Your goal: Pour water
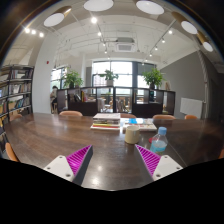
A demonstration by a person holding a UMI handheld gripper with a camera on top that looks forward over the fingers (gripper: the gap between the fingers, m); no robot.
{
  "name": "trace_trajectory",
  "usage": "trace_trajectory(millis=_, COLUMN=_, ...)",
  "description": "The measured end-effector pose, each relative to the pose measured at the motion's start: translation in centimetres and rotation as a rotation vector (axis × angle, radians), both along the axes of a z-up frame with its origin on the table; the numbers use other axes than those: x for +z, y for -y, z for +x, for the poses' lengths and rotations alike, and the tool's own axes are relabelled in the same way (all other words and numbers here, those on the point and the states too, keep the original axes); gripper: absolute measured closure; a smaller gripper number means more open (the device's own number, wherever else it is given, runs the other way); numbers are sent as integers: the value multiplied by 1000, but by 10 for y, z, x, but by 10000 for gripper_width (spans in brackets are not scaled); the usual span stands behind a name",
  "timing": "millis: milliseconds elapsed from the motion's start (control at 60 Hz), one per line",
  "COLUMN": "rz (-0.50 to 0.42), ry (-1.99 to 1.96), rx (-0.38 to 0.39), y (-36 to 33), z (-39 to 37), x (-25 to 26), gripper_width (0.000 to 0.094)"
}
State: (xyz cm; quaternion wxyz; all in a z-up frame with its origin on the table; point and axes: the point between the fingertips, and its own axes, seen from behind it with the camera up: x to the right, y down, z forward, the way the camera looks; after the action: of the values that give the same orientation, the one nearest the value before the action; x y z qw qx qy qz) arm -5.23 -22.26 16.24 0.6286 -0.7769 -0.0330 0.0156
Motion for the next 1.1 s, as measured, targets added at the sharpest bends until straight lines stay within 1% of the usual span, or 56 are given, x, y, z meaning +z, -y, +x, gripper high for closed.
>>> trace_trajectory(millis=50, rz=-13, ry=3, rx=-8, y=3, z=6, x=-7, gripper_width=87)
trace_trajectory(millis=133, rz=-32, ry=-2, rx=-65, y=2, z=40, x=-32, gripper_width=82)
trace_trajectory(millis=150, rz=-38, ry=-4, rx=-77, y=3, z=39, x=-22, gripper_width=85)
trace_trajectory(millis=183, rz=-38, ry=-6, rx=-101, y=-7, z=66, x=-46, gripper_width=84)
trace_trajectory(millis=300, rz=-40, ry=-5, rx=-162, y=-28, z=117, x=-71, gripper_width=96)
trace_trajectory(millis=383, rz=-44, ry=1, rx=-189, y=-42, z=142, x=-77, gripper_width=102)
trace_trajectory(millis=467, rz=-19, ry=1, rx=-229, y=-59, z=164, x=-72, gripper_width=102)
trace_trajectory(millis=533, rz=2, ry=6, rx=-229, y=-75, z=171, x=-69, gripper_width=104)
trace_trajectory(millis=767, rz=-3, ry=21, rx=-217, y=-135, z=190, x=-83, gripper_width=115)
trace_trajectory(millis=800, rz=-5, ry=30, rx=-211, y=-142, z=192, x=-87, gripper_width=144)
trace_trajectory(millis=850, rz=-15, ry=32, rx=-202, y=-151, z=192, x=-94, gripper_width=242)
trace_trajectory(millis=883, rz=-3, ry=18, rx=-194, y=-155, z=192, x=-90, gripper_width=335)
trace_trajectory(millis=917, rz=34, ry=6, rx=-186, y=-159, z=191, x=-81, gripper_width=454)
trace_trajectory(millis=1000, rz=43, ry=12, rx=-196, y=-159, z=190, x=-83, gripper_width=472)
trace_trajectory(millis=1017, rz=44, ry=14, rx=-199, y=-159, z=190, x=-83, gripper_width=496)
trace_trajectory(millis=1033, rz=46, ry=17, rx=-201, y=-158, z=191, x=-84, gripper_width=493)
trace_trajectory(millis=1083, rz=48, ry=27, rx=-204, y=-156, z=196, x=-78, gripper_width=523)
trace_trajectory(millis=1100, rz=47, ry=30, rx=-202, y=-156, z=189, x=-81, gripper_width=548)
